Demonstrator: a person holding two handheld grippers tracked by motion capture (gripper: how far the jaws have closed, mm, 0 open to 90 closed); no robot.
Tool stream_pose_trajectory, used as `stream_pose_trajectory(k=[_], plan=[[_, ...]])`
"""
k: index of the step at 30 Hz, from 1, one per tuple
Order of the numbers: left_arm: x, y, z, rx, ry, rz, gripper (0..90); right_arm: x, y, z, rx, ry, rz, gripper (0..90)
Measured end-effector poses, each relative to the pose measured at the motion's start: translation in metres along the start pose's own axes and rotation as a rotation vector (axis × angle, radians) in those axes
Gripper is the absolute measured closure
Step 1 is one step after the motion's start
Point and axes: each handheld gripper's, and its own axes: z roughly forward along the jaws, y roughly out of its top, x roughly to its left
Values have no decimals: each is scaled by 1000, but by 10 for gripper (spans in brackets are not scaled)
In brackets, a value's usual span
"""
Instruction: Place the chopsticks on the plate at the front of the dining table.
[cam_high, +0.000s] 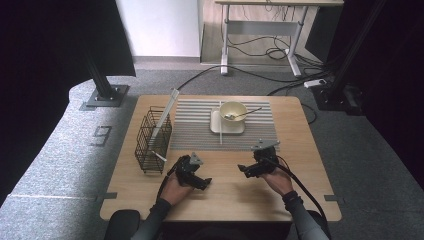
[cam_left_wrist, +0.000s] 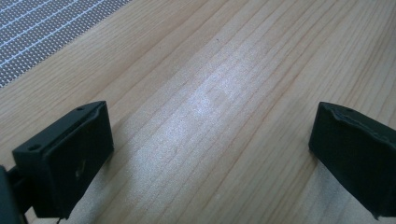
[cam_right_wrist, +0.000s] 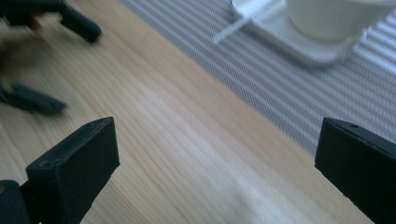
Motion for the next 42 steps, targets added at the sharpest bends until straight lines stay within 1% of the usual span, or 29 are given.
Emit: stream_pose_trajectory(k=[2,7,11,15,20,26,33,37,39,42], plan=[[0,0,0,0,0,0,0,3,12,-2,-14,9,-11,0],[0,0,0,1,-2,1,0,14,40,-3,-46,36,-61,0],[0,0,0,1,-2,1,0,21,60,1,-54,72,-89,0],[0,0,0,1,-2,1,0,29,79,6,-52,97,-122,0],[0,0,0,1,-3,2,0,37,103,9,-71,145,-122,0],[0,0,0,0,-2,1,0,46,126,14,-80,182,-136,0],[0,0,0,0,-2,0,0,61,147,22,-87,236,-155,0],[0,0,0,-1,-2,0,0,70,154,26,-89,260,-162,0],[0,1,1,-1,-3,-1,0,75,156,26,-90,286,-159,0],[0,1,1,-2,-3,-2,0,82,159,26,-89,298,-176,0]])
